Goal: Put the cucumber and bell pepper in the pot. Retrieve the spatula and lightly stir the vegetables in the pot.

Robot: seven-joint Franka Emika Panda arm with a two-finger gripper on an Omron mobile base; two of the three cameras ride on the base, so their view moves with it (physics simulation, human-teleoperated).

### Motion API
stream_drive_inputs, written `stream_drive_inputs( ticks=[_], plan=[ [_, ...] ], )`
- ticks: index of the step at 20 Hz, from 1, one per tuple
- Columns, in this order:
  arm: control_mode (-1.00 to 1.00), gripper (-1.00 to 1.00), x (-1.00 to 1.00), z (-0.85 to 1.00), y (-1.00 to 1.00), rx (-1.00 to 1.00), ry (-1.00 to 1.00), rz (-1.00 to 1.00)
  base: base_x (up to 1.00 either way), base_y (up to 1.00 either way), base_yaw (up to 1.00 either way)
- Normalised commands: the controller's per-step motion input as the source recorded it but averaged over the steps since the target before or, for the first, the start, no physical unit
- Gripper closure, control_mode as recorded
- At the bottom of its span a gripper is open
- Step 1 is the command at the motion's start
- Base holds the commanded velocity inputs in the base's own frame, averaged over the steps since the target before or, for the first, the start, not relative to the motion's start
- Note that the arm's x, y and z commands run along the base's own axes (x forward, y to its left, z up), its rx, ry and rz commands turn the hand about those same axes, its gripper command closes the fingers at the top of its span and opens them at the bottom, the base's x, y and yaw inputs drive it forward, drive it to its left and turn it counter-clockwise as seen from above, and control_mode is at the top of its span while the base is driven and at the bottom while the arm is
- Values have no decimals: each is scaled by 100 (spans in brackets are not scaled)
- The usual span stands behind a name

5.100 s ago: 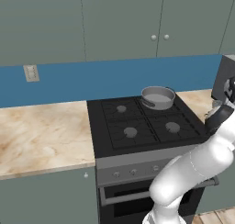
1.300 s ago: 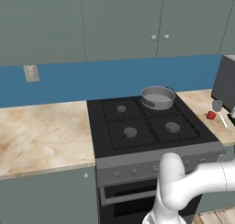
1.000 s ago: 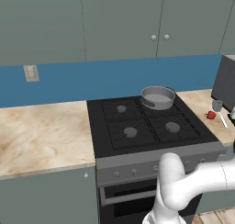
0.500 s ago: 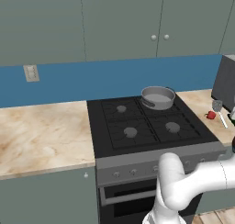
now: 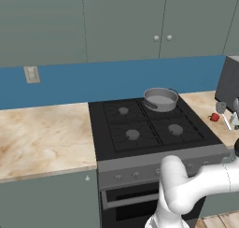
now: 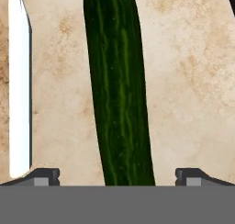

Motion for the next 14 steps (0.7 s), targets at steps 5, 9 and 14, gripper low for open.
stream_drive_inputs(
  ticks=[5,9,14],
  plan=[
    [-100,-100,8,-21,0,0,0,2,0,0,0],
    [-100,-100,0,-7,0,0,3,1,0,0,0],
    [-100,-100,0,-1,4,0,5,0,0,0,0]
  ],
)
